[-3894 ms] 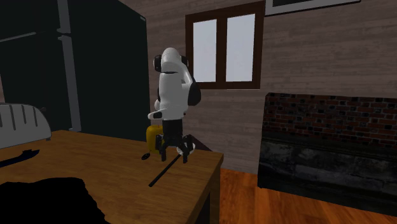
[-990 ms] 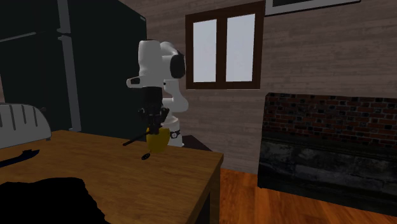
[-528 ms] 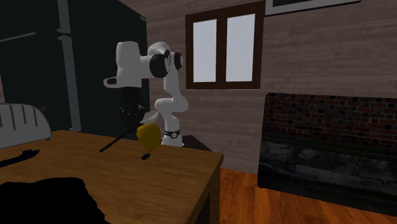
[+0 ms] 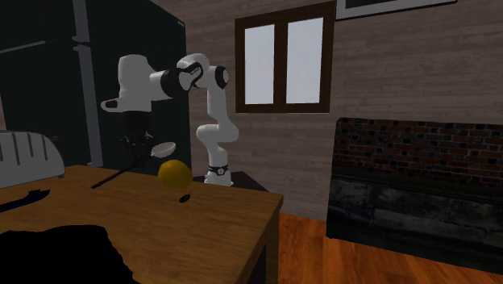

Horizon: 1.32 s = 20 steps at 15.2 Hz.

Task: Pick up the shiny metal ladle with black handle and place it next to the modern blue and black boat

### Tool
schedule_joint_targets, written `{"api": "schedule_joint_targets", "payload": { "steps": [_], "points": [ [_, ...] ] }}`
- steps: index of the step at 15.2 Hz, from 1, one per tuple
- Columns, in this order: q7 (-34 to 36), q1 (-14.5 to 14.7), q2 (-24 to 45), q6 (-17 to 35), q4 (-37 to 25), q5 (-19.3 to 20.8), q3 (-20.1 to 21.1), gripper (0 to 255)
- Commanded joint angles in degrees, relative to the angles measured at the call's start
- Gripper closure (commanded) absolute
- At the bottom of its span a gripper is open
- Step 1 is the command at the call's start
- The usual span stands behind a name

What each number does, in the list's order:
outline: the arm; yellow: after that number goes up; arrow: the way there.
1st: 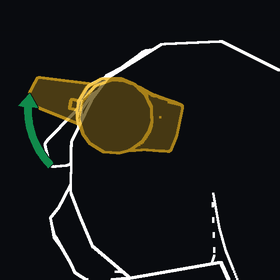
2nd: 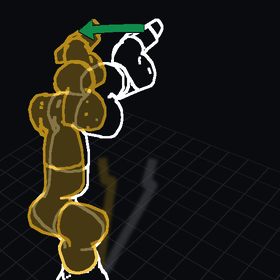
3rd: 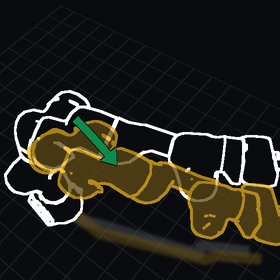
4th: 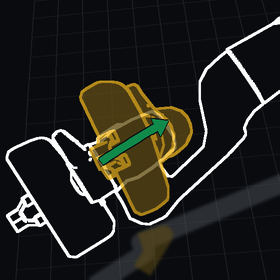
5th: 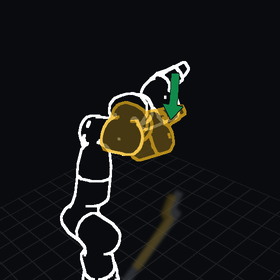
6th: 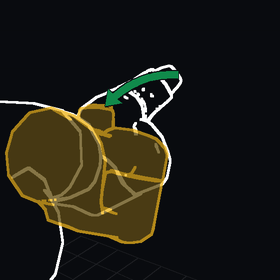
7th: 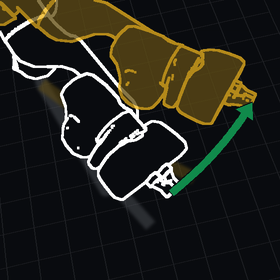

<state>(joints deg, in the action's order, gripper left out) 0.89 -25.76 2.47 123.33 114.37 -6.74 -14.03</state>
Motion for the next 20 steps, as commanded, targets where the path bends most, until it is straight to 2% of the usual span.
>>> {"api": "schedule_joint_targets", "payload": {
  "steps": [1, 7, 14, 20],
  "points": [
    [-3.09, -1.5, 0.5, -1.0, -1.19, -0.54, -1.32, 255],
    [-11.93, -6.06, 3.62, -2.98, -5.15, -2.75, -4.87, 255],
    [-21.47, -11.79, 9.39, -6.3, -12.5, -6.1, -8.07, 255],
    [-22.51, -11.91, 10.76, -2.2, -9.59, -7.12, -7.77, 255]
  ]
}}
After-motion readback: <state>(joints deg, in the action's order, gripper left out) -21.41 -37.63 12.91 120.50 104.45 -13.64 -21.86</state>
